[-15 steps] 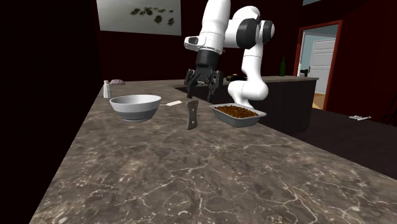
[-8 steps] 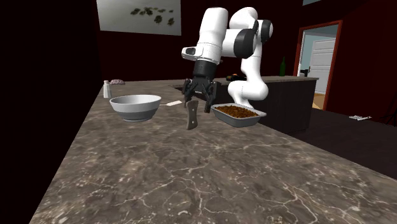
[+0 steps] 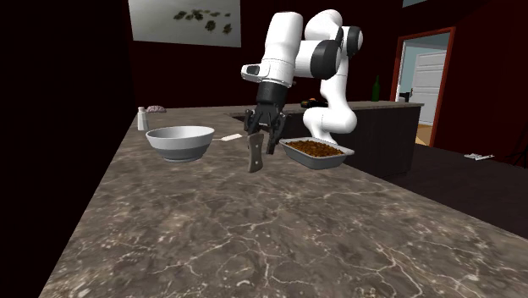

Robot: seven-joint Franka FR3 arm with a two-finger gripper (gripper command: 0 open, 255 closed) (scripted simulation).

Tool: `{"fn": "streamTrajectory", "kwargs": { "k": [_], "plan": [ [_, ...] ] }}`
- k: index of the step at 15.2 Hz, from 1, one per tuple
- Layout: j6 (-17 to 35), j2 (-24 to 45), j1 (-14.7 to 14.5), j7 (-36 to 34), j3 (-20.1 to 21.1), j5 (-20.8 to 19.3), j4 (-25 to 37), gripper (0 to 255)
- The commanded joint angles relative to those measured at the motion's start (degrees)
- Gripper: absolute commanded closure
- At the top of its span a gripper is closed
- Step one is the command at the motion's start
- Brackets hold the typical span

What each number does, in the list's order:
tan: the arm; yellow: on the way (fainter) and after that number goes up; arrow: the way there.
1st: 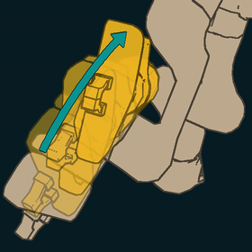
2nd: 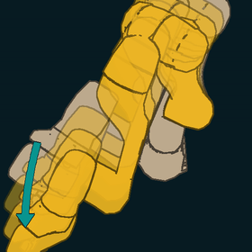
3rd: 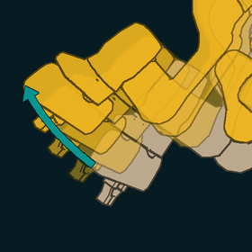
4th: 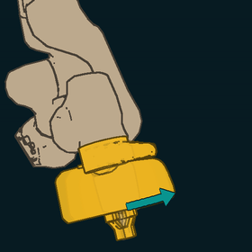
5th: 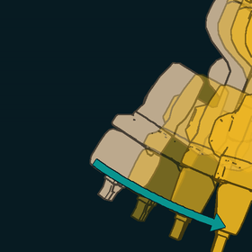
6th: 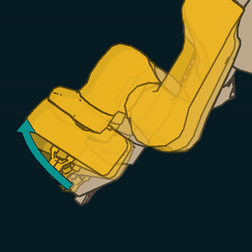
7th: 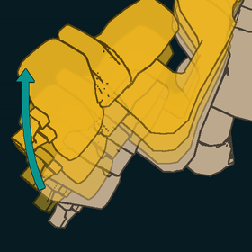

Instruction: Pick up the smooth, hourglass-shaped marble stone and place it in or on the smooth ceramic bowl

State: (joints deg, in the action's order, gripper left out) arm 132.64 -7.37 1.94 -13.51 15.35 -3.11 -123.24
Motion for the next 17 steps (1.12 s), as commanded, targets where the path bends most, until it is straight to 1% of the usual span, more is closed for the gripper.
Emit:
{"fn": "streamTrajectory", "kwargs": {
  "k": [1,9,17],
  "plan": [
    [0.00,0.00,0.00,0.00,0.00,0.00,0.00,255],
    [0.01,0.00,0.00,0.00,0.00,0.00,0.00,255],
    [-6.09,-1.46,-0.04,0.84,-0.23,0.76,4.71,255]
  ]
}}
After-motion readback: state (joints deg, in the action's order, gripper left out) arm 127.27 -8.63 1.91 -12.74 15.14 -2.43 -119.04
